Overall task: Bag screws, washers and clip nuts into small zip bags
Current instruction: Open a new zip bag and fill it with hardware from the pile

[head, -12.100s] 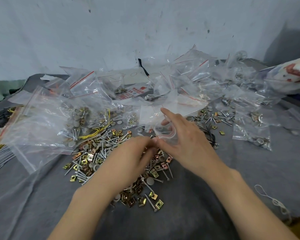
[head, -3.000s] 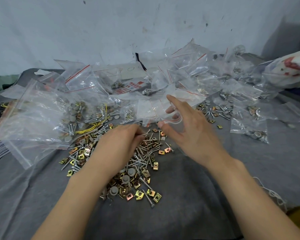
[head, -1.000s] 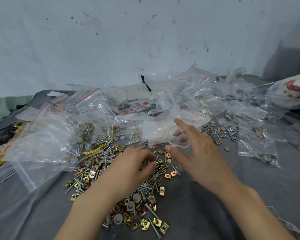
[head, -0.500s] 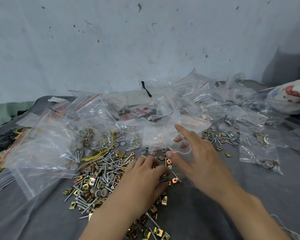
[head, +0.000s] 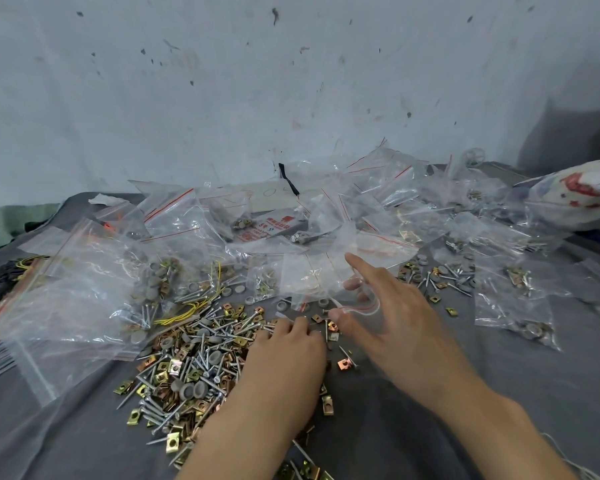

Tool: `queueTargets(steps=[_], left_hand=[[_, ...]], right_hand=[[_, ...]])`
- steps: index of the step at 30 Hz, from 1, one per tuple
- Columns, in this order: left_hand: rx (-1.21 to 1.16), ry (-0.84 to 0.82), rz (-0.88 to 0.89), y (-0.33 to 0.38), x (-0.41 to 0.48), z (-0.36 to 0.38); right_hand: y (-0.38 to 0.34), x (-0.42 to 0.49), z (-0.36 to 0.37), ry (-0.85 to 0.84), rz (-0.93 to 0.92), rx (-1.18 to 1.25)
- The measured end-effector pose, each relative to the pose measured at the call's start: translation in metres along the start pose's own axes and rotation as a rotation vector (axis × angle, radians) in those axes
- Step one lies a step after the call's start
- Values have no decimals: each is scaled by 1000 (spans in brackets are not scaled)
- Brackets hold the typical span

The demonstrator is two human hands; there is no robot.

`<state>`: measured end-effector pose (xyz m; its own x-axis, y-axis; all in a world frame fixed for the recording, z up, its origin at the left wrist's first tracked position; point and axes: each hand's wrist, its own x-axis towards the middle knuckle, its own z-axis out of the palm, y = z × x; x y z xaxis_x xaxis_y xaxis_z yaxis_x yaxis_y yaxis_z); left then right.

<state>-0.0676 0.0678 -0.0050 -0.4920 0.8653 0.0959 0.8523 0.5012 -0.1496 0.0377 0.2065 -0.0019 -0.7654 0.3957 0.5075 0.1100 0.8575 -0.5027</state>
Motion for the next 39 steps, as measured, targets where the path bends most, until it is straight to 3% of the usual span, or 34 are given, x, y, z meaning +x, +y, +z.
queueTargets(steps=[7, 13, 17, 26, 32, 39], left_hand=[[-387, 13, -23, -19, 2, -11], [-1101, 343, -146, -29, -1, -22], [-1297, 392, -168, -31, -2, -25], [-1340, 475, -188, -27, -1, -30], [-1005, 453, -75, -24, -3, -33], [-880, 453, 18, -19, 1, -36]], right_hand=[[2, -2, -2, -18, -22, -37], [2, 0, 0, -5, -21, -31], [2, -2, 4, -24, -28, -32], [-1, -1, 8, -23, -36, -56], [-4, 0, 7, -10, -43, -79], [-4, -1, 7, -2, -66, -58]])
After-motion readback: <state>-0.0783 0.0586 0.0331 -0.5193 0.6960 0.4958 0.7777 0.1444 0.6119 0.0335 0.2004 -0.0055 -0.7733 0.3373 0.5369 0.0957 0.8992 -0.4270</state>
